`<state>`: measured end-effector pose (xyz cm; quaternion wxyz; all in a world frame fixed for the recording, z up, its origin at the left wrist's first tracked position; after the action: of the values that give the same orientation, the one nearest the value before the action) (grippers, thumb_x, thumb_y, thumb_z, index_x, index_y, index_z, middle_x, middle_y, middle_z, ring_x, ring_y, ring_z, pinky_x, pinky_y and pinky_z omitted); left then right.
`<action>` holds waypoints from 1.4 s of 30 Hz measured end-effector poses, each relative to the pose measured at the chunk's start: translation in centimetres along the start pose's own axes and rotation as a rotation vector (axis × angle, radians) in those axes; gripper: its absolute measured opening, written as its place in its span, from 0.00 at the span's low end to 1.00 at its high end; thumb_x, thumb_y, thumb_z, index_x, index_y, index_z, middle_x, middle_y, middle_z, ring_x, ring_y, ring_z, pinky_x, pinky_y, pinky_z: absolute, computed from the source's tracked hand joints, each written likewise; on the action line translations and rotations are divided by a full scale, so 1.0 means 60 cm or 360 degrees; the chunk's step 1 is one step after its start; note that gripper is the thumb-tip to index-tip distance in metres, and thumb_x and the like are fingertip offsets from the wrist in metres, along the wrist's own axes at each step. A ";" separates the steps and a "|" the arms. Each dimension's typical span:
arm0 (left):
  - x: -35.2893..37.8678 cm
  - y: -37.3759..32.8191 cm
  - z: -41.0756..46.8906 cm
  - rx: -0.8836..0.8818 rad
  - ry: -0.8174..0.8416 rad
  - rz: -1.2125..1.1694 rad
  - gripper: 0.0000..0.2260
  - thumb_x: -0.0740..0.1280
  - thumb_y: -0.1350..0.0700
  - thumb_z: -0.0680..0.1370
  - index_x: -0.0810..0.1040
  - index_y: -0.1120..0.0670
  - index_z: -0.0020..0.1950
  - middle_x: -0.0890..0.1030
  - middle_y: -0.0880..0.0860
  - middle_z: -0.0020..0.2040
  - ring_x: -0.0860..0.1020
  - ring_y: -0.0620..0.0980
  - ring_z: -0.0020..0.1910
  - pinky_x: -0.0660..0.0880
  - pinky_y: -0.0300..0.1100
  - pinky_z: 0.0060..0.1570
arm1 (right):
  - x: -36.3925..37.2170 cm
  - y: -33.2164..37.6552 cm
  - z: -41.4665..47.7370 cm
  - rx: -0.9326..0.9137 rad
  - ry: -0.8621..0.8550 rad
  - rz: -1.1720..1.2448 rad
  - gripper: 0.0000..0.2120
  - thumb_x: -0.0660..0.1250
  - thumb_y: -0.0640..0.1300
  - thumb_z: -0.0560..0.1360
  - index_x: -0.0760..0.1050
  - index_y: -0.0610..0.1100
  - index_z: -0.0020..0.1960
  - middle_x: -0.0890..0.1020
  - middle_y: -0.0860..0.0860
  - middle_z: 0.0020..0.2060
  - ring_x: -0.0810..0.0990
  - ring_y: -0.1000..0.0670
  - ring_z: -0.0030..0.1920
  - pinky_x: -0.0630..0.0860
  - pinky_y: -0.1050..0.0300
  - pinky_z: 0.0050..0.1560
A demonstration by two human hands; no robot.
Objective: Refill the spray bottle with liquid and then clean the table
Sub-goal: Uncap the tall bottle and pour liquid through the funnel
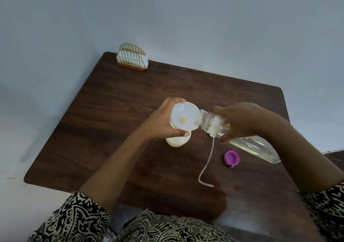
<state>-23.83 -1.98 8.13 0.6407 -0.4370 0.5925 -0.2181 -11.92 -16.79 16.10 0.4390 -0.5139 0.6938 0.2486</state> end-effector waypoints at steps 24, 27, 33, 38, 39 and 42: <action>-0.001 0.004 0.000 -0.0007 -0.0022 0.0008 0.40 0.80 0.50 0.65 0.61 0.46 0.70 0.65 0.44 0.65 0.67 0.44 0.63 0.72 0.42 0.58 | 0.077 -0.020 0.003 -0.0038 -0.0258 0.0697 0.36 0.74 0.57 0.65 0.60 0.54 0.67 0.80 0.52 0.54 0.79 0.50 0.46 0.78 0.54 0.50; -0.001 0.003 0.000 -0.0011 -0.0021 0.0002 0.40 0.80 0.51 0.65 0.61 0.46 0.70 0.65 0.43 0.64 0.67 0.44 0.63 0.71 0.40 0.57 | 0.085 -0.020 0.004 -0.0054 -0.0298 0.0801 0.35 0.74 0.57 0.64 0.61 0.56 0.65 0.80 0.54 0.53 0.79 0.51 0.46 0.78 0.53 0.50; -0.003 0.002 -0.001 -0.0001 -0.0025 -0.0008 0.39 0.80 0.51 0.65 0.62 0.47 0.70 0.65 0.43 0.64 0.67 0.44 0.62 0.69 0.34 0.53 | 0.096 -0.019 0.003 -0.0069 -0.0334 0.0935 0.34 0.74 0.57 0.63 0.61 0.57 0.63 0.80 0.56 0.52 0.79 0.52 0.46 0.78 0.56 0.48; -0.002 -0.001 -0.002 -0.0012 -0.0026 -0.0012 0.39 0.80 0.52 0.65 0.62 0.47 0.69 0.65 0.44 0.64 0.67 0.44 0.62 0.69 0.33 0.52 | 0.099 -0.017 0.003 -0.0076 -0.0348 0.1018 0.33 0.75 0.54 0.64 0.62 0.55 0.63 0.78 0.58 0.48 0.79 0.53 0.43 0.75 0.61 0.44; -0.002 -0.002 -0.002 -0.0017 -0.0025 -0.0012 0.39 0.80 0.52 0.65 0.62 0.47 0.70 0.66 0.44 0.65 0.67 0.44 0.62 0.70 0.34 0.53 | 0.100 -0.016 0.002 -0.0074 -0.0351 0.1024 0.34 0.75 0.54 0.64 0.62 0.55 0.64 0.78 0.58 0.48 0.79 0.53 0.43 0.75 0.61 0.45; -0.003 -0.003 -0.002 -0.0018 -0.0033 -0.0015 0.39 0.80 0.52 0.65 0.62 0.47 0.70 0.66 0.45 0.66 0.67 0.44 0.62 0.70 0.35 0.53 | 0.102 -0.015 0.001 -0.0074 -0.0347 0.1061 0.33 0.75 0.53 0.64 0.62 0.54 0.64 0.79 0.57 0.50 0.79 0.53 0.44 0.75 0.62 0.46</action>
<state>-23.93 -1.95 8.41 0.6432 -0.4456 0.5850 -0.2134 -11.59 -20.04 10.88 0.3934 -0.2394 0.7666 0.4475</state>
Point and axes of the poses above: each hand's wrist, its own z-axis towards the middle knuckle, its own x-axis out of the palm, y = z × x, the point moved 4 cm from there along z, towards the middle knuckle
